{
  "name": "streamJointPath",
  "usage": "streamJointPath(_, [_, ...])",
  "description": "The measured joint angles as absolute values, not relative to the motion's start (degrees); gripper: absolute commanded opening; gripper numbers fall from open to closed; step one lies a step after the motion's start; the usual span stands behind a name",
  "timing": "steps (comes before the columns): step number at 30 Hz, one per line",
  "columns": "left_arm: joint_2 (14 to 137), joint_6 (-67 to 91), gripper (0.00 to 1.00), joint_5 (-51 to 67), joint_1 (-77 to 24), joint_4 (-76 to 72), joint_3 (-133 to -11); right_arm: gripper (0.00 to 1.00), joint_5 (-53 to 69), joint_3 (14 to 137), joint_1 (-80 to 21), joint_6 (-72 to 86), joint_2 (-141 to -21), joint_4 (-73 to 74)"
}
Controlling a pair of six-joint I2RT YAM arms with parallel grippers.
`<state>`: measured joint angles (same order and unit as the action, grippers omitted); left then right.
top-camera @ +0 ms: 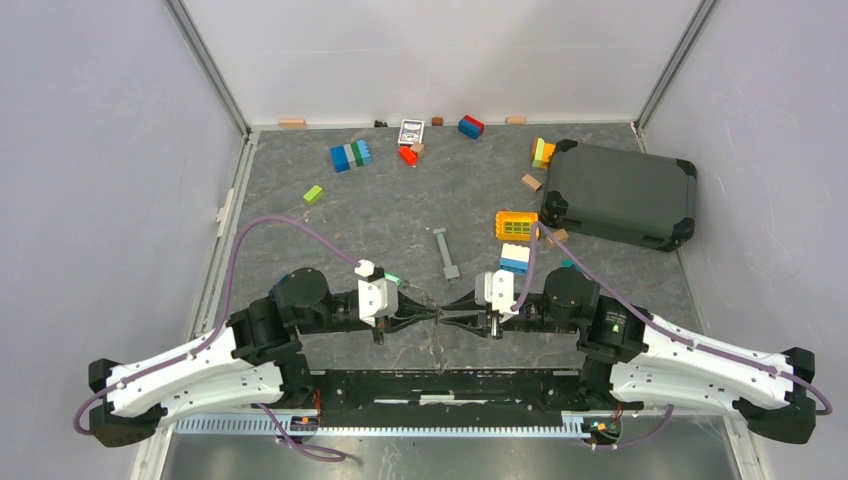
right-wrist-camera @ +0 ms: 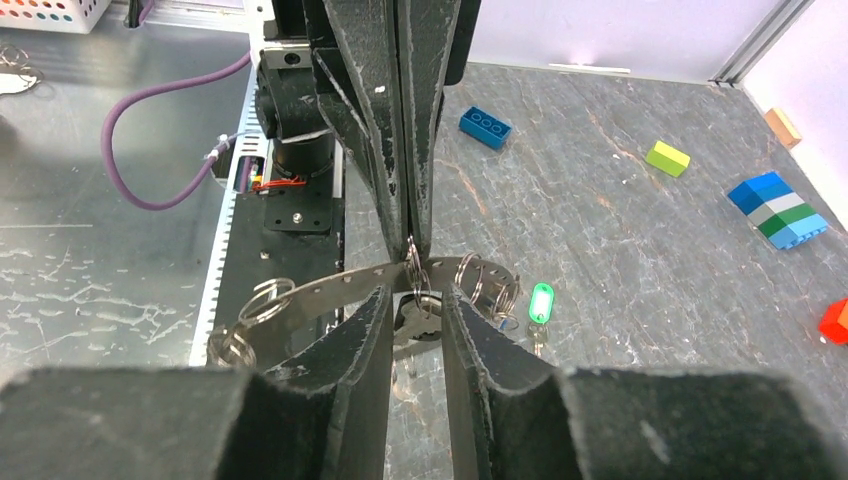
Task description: Remove the keys from the keyring
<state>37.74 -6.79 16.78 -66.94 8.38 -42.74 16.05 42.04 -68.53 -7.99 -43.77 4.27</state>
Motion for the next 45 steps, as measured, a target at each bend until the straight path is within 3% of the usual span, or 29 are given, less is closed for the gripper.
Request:
streamJointPath(22, [37.98,-5.85,0.02,18.9,-66.94,5.56,-41.6,0.19,17.52,40.97,-68.53,-6.59,-44.62,0.64])
streamJointPath(31, [37.6,-5.85,0.02,19.16,-66.94,5.5,-41.43,0.2,18.0,40.42,-68.53,-5.82,-44.62,-0.16])
streamJointPath(40, [37.01,-5.85,0.02,19.16,-66.94,5.39,-41.08,0.1,18.04,40.36,-68.53,-5.58,-44.64,-0.43])
streamJointPath(45, [36.95,-5.85,0.02,19.16,-66.94,5.37,-41.06,0.12,18.04,40.34,-68.53,-5.54,-44.64,-0.43])
